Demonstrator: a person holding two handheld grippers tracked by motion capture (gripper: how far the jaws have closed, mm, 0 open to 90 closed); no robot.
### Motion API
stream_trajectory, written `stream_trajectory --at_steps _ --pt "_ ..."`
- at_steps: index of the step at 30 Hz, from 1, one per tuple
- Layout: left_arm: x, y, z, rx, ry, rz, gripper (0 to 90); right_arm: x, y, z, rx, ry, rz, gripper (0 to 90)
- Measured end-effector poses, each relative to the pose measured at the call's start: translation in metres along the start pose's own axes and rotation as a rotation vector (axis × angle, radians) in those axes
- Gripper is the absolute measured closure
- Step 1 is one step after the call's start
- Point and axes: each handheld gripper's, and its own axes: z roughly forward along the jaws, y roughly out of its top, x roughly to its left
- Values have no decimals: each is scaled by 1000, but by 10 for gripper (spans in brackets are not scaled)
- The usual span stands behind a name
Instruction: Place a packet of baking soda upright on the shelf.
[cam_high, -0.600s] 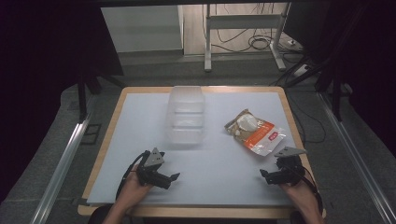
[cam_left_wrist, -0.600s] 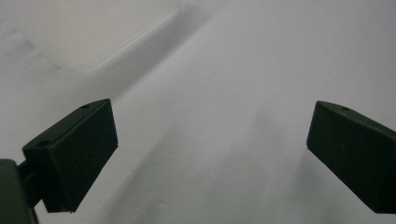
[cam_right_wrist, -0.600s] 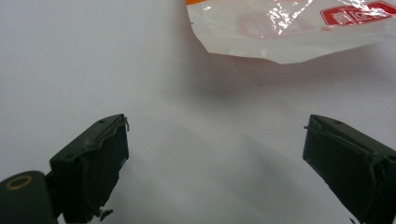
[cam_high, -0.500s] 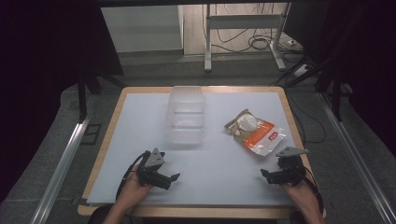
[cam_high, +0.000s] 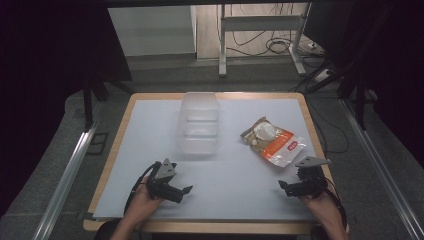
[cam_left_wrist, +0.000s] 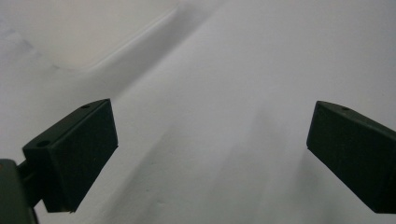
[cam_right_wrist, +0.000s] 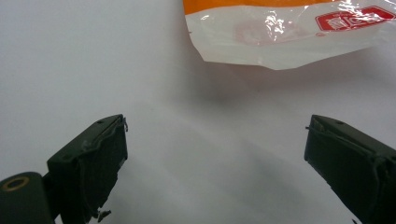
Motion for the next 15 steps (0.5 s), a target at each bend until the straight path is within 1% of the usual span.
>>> stream_trajectory --at_steps 2,3,4,5,9,10,12,15 --pt "0 0 0 1 -1 1 19 1 1 0 9 -7 -11 57" --pt "0 0 0 1 0 2 19 2 2 -1 13 -1 -6 92" --pt "0 0 0 1 0 2 19 2 2 -1 13 -1 -6 92" --pt "0 0 0 1 0 2 19 3 3 -2 14 8 0 115" --pt "-1 0 0 3 2 3 19 4 9 -9 -5 30 -5 251" --pt "-1 0 0 3 4 4 19 5 11 -11 -9 37 3 274" --pt "-2 0 0 1 5 3 19 6 13 -14 0 53 19 317" --pt "-2 1 0 1 8 5 19 7 19 -20 -20 74 28 395"
